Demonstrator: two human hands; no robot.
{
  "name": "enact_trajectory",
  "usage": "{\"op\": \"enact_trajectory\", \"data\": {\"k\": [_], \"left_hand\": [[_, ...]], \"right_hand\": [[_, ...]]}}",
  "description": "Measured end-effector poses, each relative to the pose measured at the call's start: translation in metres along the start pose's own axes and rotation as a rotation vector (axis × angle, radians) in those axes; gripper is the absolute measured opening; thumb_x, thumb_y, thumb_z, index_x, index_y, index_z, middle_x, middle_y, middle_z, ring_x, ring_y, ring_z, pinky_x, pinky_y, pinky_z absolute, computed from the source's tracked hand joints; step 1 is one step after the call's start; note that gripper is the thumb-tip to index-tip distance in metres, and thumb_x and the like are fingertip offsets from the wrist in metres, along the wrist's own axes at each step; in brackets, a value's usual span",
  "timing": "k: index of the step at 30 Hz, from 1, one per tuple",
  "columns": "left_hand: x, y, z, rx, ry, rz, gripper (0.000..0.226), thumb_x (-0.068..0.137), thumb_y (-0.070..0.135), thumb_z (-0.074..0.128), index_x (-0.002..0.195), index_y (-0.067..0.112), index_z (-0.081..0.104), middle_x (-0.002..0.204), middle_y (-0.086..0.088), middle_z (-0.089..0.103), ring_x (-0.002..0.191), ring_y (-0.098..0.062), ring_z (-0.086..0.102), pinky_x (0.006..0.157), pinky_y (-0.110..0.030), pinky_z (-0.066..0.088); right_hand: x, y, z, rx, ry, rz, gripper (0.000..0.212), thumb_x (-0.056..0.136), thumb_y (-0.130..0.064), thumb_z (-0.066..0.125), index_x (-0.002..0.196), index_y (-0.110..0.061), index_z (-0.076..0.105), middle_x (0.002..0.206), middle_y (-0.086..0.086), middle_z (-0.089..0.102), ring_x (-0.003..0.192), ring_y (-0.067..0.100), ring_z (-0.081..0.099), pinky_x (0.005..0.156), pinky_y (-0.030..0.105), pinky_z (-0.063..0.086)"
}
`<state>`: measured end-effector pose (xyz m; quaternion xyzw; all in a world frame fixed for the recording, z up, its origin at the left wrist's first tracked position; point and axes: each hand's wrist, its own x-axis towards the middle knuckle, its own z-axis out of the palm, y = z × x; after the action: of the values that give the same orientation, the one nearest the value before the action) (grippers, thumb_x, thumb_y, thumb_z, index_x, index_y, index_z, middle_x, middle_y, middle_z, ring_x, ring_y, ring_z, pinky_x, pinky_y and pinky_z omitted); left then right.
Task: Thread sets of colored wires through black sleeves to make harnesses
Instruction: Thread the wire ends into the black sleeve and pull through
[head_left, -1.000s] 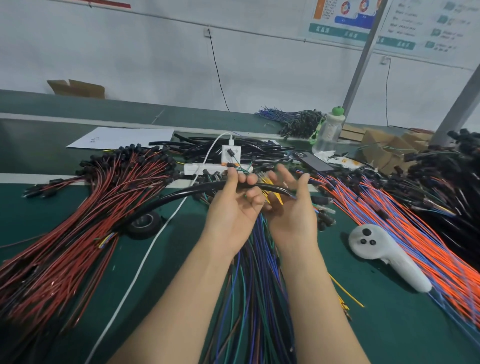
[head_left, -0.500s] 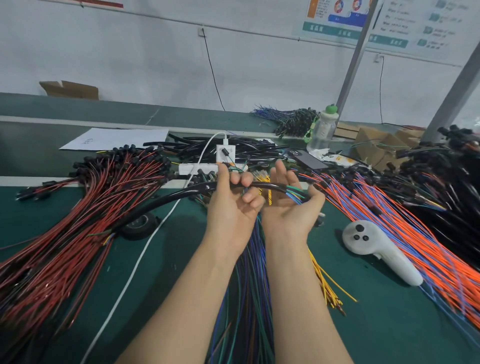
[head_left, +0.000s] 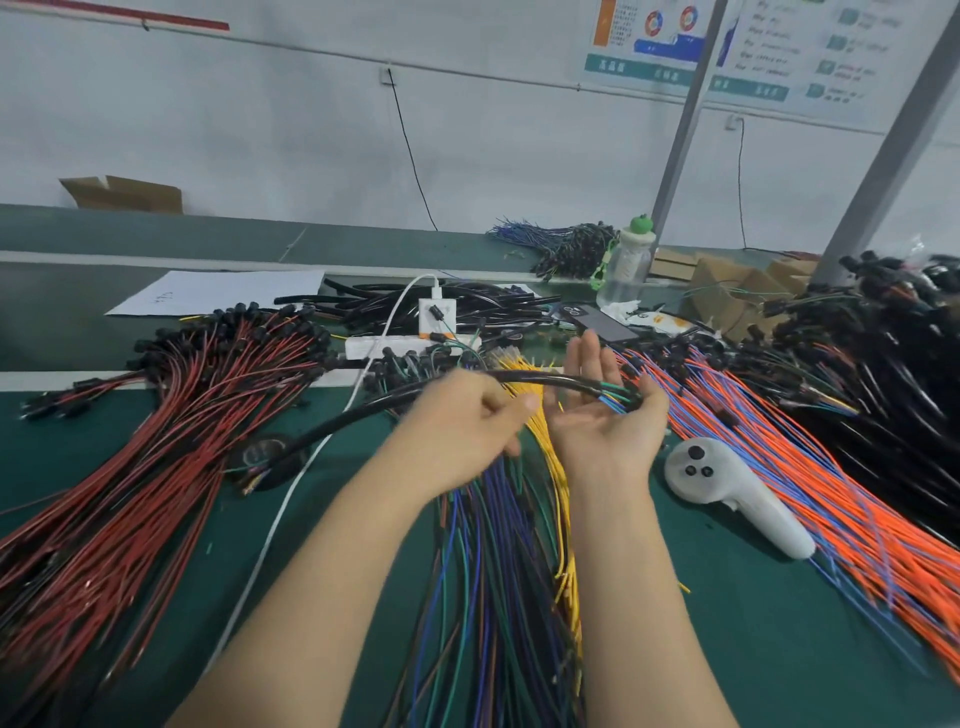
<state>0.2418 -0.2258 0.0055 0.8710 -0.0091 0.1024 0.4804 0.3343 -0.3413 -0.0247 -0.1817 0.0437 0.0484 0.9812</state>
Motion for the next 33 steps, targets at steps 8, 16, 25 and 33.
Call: {"op": "enact_trajectory", "data": {"k": [8, 16, 25, 33], "left_hand": [[0.017, -0.020, -0.001, 0.416, -0.048, 0.234, 0.031, 0.099, 0.042, 0.032, 0.078, 0.026, 0.046, 0.069, 0.004, 0.056, 0.065, -0.017, 0.056, 0.062, -0.033, 0.042], [0.028, 0.011, 0.002, 0.629, -0.098, 0.354, 0.036, 0.099, 0.045, 0.030, 0.069, 0.029, 0.042, 0.059, 0.009, 0.046, 0.057, -0.010, 0.047, 0.055, -0.033, 0.035], [0.106, 0.182, 0.002, 0.552, 0.367, 0.464, 0.040, 0.102, 0.034, 0.033, 0.104, 0.009, 0.063, 0.087, -0.008, 0.056, 0.080, -0.027, 0.054, 0.065, -0.028, 0.038], [0.164, 0.317, 0.170, -0.663, 0.078, 0.336, 0.023, 0.096, 0.001, 0.033, 0.105, -0.006, 0.053, 0.074, -0.013, 0.055, 0.062, -0.025, 0.054, 0.054, -0.022, 0.038]], "right_hand": [[-0.020, -0.017, 0.003, -0.020, 0.069, 0.097, 0.033, 0.097, -0.033, 0.034, 0.092, -0.011, 0.058, 0.079, 0.006, 0.075, 0.086, 0.020, 0.069, 0.078, 0.031, 0.044], [-0.028, -0.023, 0.011, -0.339, 0.022, 0.130, 0.033, 0.093, -0.031, 0.034, 0.085, -0.011, 0.059, 0.080, 0.008, 0.075, 0.077, 0.020, 0.070, 0.079, 0.032, 0.043], [-0.039, -0.089, 0.071, -0.761, -0.369, -0.183, 0.047, 0.101, -0.048, 0.032, 0.129, -0.014, 0.046, 0.101, 0.006, 0.069, 0.091, 0.020, 0.066, 0.086, 0.035, 0.049], [-0.026, -0.263, 0.068, -1.653, 0.317, -1.211, 0.043, 0.088, -0.002, 0.042, 0.128, -0.015, 0.054, 0.107, 0.005, 0.067, 0.100, 0.028, 0.059, 0.076, 0.033, 0.036]]}}
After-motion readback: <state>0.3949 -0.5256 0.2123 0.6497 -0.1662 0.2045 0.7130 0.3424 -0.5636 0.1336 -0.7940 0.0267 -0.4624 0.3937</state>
